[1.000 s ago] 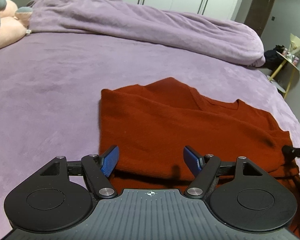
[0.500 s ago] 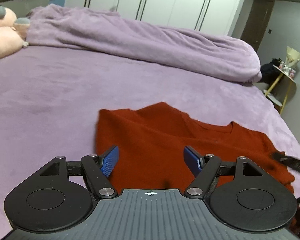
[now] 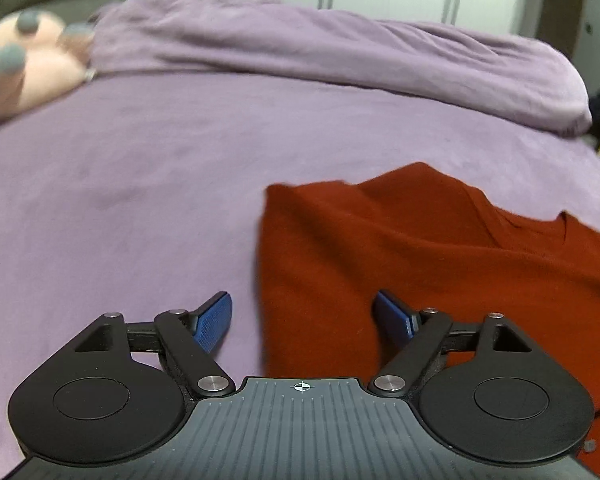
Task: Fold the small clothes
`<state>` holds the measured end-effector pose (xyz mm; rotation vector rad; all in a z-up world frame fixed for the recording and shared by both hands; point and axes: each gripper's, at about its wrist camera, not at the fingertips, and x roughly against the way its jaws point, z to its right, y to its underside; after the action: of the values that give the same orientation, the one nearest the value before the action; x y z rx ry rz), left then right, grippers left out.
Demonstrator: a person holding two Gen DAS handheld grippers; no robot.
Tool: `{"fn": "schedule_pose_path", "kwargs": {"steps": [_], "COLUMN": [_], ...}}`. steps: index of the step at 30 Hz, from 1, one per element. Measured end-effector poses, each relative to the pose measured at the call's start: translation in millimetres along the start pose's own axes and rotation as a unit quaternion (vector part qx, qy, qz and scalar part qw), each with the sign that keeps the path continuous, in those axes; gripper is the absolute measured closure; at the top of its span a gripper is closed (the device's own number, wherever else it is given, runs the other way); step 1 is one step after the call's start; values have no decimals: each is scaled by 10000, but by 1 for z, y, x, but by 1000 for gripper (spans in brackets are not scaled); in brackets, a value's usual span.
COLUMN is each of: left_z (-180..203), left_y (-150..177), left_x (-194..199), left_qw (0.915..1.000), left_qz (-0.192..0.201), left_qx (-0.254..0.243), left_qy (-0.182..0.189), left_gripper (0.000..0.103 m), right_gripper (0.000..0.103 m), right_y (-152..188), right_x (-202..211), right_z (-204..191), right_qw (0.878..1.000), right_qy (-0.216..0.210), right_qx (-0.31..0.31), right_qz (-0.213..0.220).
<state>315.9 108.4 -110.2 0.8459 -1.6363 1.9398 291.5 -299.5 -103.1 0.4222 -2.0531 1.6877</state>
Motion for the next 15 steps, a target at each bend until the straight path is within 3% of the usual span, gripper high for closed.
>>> {"fn": "schedule_pose_path", "kwargs": {"steps": [1, 2, 4, 6, 8, 10, 14, 15], "left_z": [-3, -5, -5, 3, 15, 24, 8, 3], "left_y": [1, 3, 7, 14, 21, 27, 24, 24], "left_x": [7, 17, 32, 44, 41, 30, 48, 57], "left_qw": [10000, 9998, 9989, 9987, 9985, 9965, 9977, 9981], "left_qz": [-18, 1, 7, -20, -215, -463, -447, -411], "left_qx": [82, 161, 179, 30, -344, -693, -482, -435], "left_qy": [15, 142, 443, 507, 367, 116, 133, 178], "left_gripper": [22, 23, 22, 22, 21, 19, 21, 21], "right_gripper": [98, 97, 85, 80, 80, 80, 79, 72], "right_y": [1, 2, 8, 16, 27, 31, 13, 13], "right_x": [9, 21, 44, 48, 34, 30, 52, 66], "right_z": [1, 2, -5, -21, -35, -39, -38, -34], "right_qw": [9999, 10000, 9984, 9970, 9958, 9957, 9952, 9953], "right_qy": [134, -59, -548, -757, -572, -452, -335, -422], "right_qx": [86, -9, -99, 184, 562, 663, 515, 465], "right_qz": [2, 52, 110, -8, -434, -461, -756, -732]}}
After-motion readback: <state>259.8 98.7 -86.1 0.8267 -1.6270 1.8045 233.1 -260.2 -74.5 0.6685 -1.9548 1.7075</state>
